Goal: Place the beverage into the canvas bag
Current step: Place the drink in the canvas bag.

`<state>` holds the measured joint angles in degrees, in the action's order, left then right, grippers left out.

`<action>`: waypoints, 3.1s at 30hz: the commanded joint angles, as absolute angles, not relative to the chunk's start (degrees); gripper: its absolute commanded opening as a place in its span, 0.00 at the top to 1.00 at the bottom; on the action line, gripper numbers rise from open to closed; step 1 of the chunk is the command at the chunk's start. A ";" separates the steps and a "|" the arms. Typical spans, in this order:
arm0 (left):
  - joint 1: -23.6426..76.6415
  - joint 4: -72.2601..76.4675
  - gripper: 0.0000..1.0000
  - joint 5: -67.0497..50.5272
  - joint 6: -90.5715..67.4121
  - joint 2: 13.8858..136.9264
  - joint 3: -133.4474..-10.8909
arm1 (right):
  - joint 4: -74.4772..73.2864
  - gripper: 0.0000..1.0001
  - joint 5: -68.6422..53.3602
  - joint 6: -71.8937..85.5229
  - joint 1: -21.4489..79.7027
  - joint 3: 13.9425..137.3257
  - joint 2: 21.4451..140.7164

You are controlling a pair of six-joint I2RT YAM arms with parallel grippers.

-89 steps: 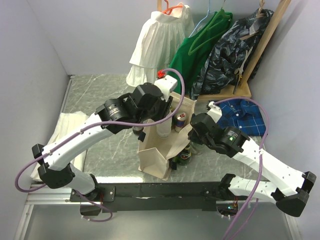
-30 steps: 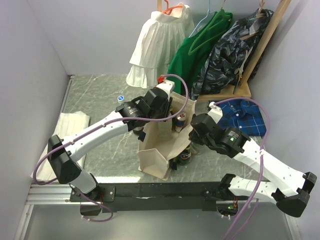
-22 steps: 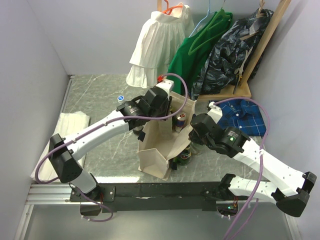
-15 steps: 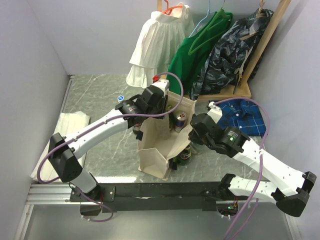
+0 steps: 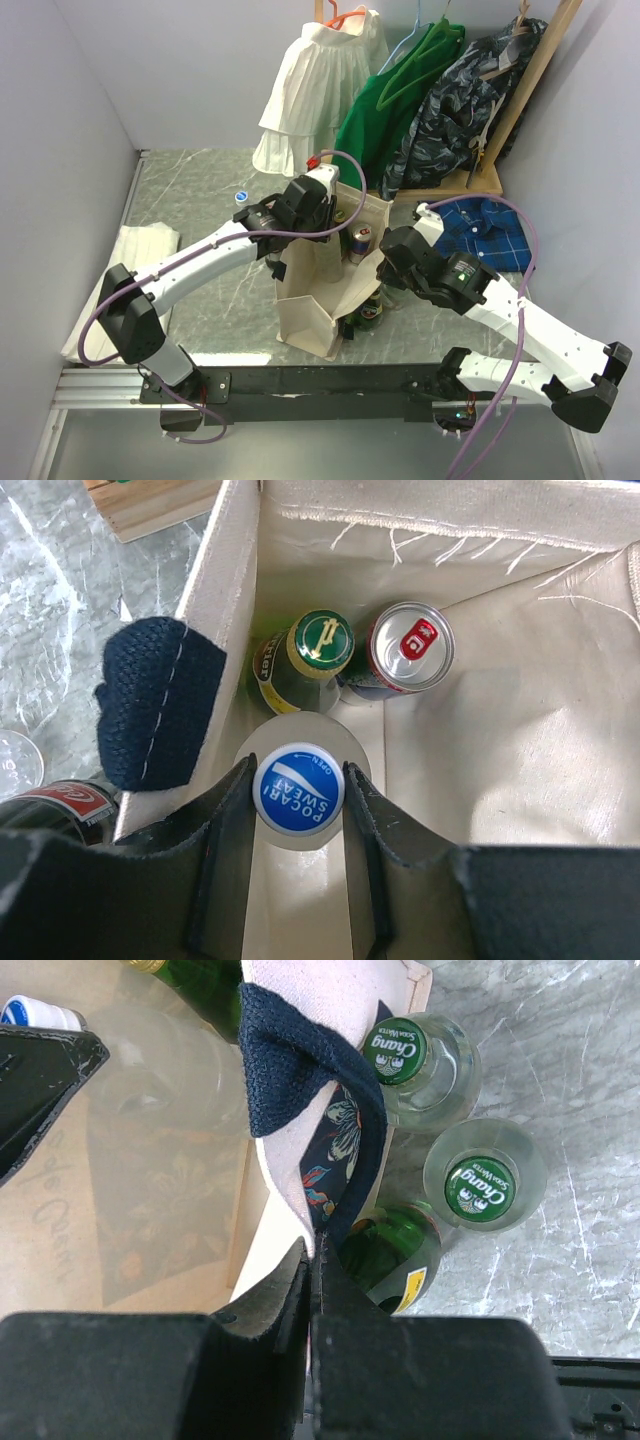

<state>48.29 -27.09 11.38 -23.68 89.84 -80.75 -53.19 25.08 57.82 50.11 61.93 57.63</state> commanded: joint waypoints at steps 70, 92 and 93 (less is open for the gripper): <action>52.74 -15.12 0.91 26.55 -20.83 89.56 -75.50 | -55.11 1.00 26.89 57.75 50.36 63.81 59.59; 53.35 -17.58 0.49 24.08 -23.20 86.92 -68.56 | -54.76 1.00 27.16 57.74 50.45 63.28 59.24; 53.44 -17.67 0.48 23.91 -23.29 86.92 -68.38 | -54.58 1.00 27.07 57.66 50.36 63.19 59.15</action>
